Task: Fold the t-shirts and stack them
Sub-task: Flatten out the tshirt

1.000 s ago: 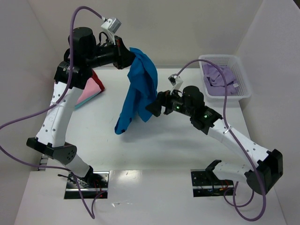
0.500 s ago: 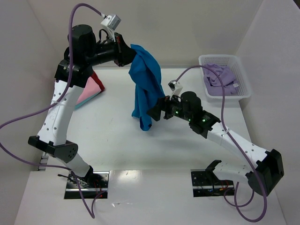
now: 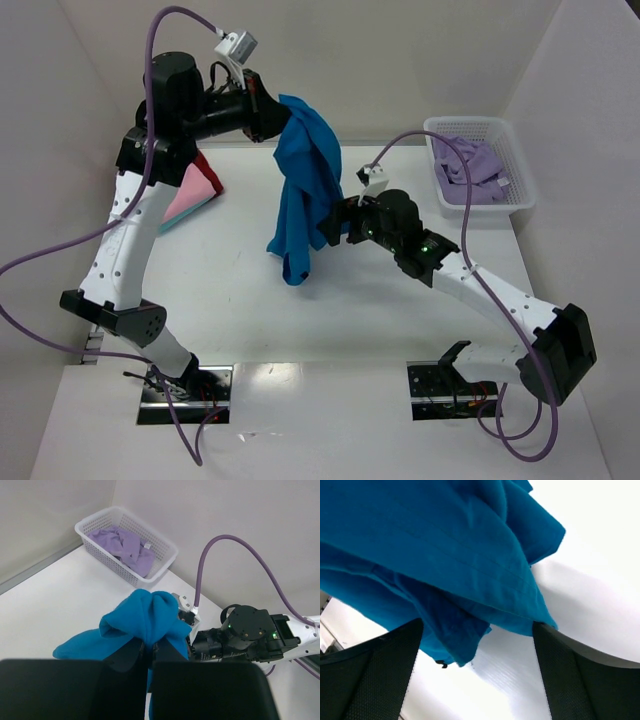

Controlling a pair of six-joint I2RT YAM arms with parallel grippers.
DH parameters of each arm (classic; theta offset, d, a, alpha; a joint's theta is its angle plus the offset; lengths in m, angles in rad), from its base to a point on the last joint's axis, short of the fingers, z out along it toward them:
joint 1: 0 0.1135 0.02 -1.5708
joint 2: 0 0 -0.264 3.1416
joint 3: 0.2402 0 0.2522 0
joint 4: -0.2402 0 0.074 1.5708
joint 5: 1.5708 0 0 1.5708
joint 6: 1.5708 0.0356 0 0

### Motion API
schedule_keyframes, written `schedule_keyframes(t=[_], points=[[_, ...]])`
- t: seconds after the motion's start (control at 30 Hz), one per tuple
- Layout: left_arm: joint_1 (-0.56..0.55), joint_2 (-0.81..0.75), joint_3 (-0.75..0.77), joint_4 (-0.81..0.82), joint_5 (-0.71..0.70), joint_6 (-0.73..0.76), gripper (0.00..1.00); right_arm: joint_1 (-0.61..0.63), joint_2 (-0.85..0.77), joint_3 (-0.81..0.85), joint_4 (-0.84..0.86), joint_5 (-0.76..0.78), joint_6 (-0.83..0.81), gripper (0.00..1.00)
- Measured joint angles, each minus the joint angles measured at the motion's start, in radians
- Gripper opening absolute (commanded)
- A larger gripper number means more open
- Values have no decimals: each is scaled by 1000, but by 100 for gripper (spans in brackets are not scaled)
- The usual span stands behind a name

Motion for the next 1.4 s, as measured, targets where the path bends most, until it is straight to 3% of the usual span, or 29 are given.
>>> schedule_keyframes(t=[0.2, 0.23, 0.27, 0.3, 0.47, 0.63, 0.9, 1.07, 1.4], points=[[3, -2, 0, 0, 6, 0, 0, 0, 32, 9, 41, -62, 3, 46], [3, -3, 0, 0, 6, 0, 0, 0, 53, 14, 49, -77, 0, 26], [3, -3, 0, 1, 7, 0, 0, 0, 58, 14, 50, -84, 2, 17], [8, -3, 0, 3, 7, 0, 0, 0, 67, 14, 51, -91, 2, 0], [34, -15, -41, 23, 5, -4, 0, 0, 74, 34, 30, -60, 7, 0], [127, -16, -79, 32, -50, -24, 0, -16, 25, 163, -61, 30, -9, 0], [229, -16, -129, 58, -147, -64, 0, -180, -136, 431, -143, 111, -55, 0], [217, -15, -147, 97, -137, -105, 0, -182, -100, 529, -147, 117, -103, 0], [219, -29, -164, 88, -259, -100, 0, -183, 10, 618, -197, 210, -201, 0]])
